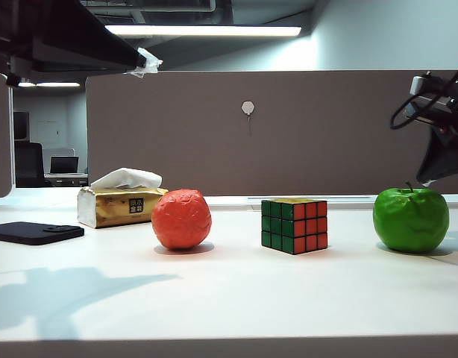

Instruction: Move all the fruits on the tabletop near the face of the Rubik's cube that has the color most similar to each fruit.

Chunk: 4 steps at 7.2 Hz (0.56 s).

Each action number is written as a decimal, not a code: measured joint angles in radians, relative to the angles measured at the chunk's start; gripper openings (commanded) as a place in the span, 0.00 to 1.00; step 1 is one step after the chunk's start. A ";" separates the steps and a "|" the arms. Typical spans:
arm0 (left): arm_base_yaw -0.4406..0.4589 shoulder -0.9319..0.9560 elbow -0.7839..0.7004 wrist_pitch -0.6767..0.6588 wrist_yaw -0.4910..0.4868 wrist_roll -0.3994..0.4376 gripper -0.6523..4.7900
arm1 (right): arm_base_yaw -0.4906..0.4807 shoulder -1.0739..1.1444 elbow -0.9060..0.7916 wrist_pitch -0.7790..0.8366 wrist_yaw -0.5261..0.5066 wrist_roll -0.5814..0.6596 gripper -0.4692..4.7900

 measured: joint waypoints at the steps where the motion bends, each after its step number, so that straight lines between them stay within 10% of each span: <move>1: 0.000 0.000 0.000 0.000 -0.006 0.000 0.11 | 0.000 0.000 0.004 -0.005 -0.002 0.001 0.09; 4: 0.000 0.000 0.000 -0.010 -0.016 0.000 0.11 | 0.041 0.000 0.015 -0.308 -0.147 -0.007 0.09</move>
